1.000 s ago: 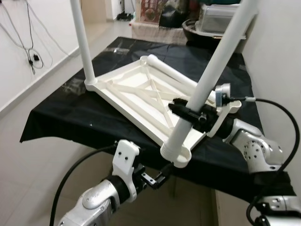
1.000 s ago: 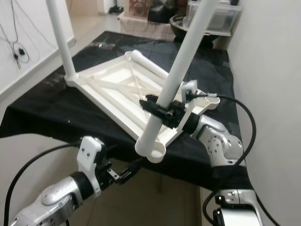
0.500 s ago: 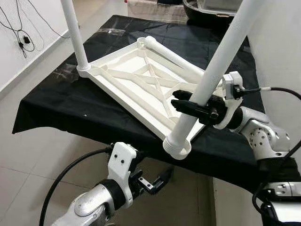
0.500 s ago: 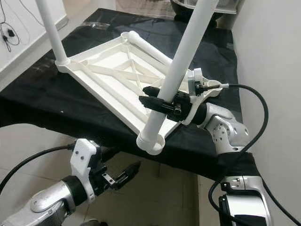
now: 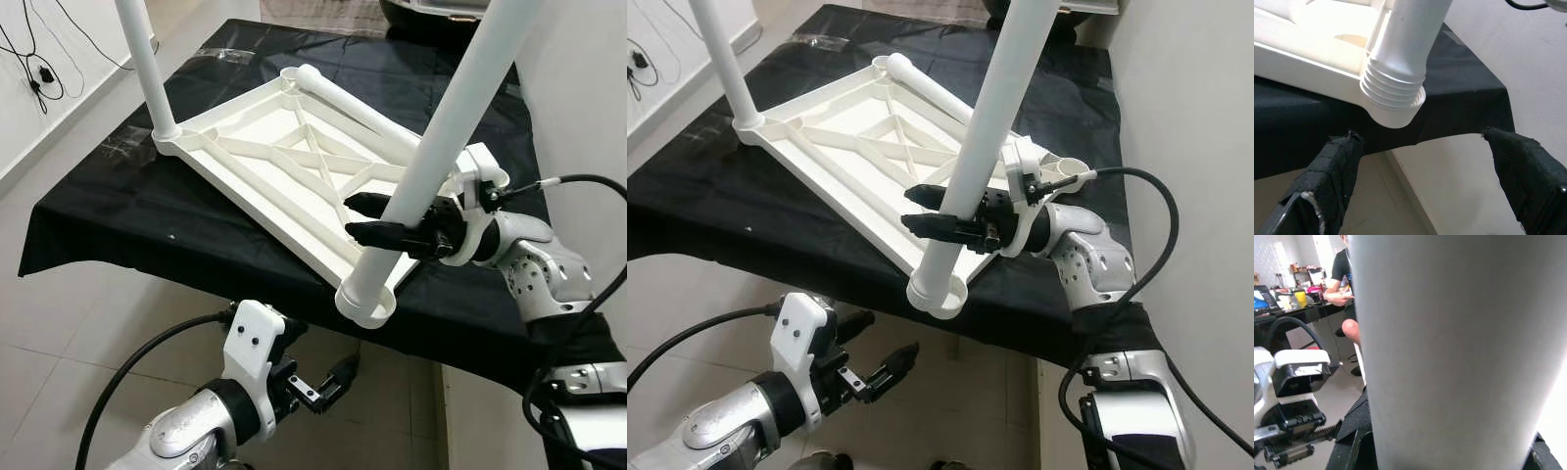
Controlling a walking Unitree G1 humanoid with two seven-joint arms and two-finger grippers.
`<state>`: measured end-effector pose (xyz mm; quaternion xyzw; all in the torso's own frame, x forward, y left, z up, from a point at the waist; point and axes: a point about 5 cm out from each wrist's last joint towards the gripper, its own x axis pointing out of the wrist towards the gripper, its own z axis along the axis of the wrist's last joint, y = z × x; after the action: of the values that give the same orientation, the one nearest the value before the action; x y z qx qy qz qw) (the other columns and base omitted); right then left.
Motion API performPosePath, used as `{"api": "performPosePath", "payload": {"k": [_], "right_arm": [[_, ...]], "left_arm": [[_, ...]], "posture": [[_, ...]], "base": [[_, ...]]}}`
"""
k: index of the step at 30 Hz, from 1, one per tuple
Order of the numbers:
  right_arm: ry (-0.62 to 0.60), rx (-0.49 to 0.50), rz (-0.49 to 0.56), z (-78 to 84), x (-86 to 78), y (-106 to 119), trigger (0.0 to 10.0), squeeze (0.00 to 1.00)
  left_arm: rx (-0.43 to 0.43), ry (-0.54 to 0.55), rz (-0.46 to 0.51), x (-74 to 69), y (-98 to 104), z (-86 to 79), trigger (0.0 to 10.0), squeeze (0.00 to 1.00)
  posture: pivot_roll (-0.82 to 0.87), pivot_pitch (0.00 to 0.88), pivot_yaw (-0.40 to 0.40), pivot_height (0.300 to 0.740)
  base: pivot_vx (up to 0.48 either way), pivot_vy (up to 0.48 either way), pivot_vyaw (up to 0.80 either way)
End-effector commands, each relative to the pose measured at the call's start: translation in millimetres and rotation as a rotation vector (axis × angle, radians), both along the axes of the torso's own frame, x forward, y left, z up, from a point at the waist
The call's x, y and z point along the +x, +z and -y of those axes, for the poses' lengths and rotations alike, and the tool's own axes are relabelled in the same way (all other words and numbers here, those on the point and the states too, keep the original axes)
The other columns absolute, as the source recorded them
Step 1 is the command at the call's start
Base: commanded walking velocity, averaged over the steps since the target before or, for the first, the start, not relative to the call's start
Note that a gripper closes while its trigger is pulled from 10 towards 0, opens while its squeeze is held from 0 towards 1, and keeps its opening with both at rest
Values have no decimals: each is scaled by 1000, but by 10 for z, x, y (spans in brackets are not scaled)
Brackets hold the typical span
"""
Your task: Building children table
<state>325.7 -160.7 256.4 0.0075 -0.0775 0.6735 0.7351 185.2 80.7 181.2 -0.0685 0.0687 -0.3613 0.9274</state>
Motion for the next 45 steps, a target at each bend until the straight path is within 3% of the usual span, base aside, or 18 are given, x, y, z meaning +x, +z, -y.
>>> {"api": "performPosePath", "payload": {"k": [1, 15, 27, 35, 40, 45], "right_arm": [[-14, -92, -112, -25, 23, -305, 10000, 0], [2, 2, -137, 78, 96, -169, 10000, 0], [-22, -38, -165, 227, 128, -248, 10000, 0], [-1, -111, -160, 302, 103, -256, 10000, 0], [-25, -261, -85, 246, 102, -310, 10000, 0], [-89, -300, -31, 189, 147, -275, 10000, 0]], "left_arm": [[10, -6, -24, -31, -24, -3, 10000, 0], [19, 0, -29, -42, -18, 6, 10000, 0], [19, 6, -31, -49, -12, 19, 10000, 0], [20, 10, -31, -49, -15, 25, 10000, 0], [21, 11, -26, -45, -11, 36, 10000, 0], [22, 14, -25, -42, -14, 37, 10000, 0]], "posture": [[185, 252, -60, 740], [177, 267, -68, 740], [176, 273, -76, 740], [168, 274, -79, 740], [169, 271, -80, 740], [168, 270, -80, 740]], "base": [[0, 0, 0], [0, 0, 0], [0, 0, 0], [0, 0, 0], [0, 0, 0], [0, 0, 0]]}}
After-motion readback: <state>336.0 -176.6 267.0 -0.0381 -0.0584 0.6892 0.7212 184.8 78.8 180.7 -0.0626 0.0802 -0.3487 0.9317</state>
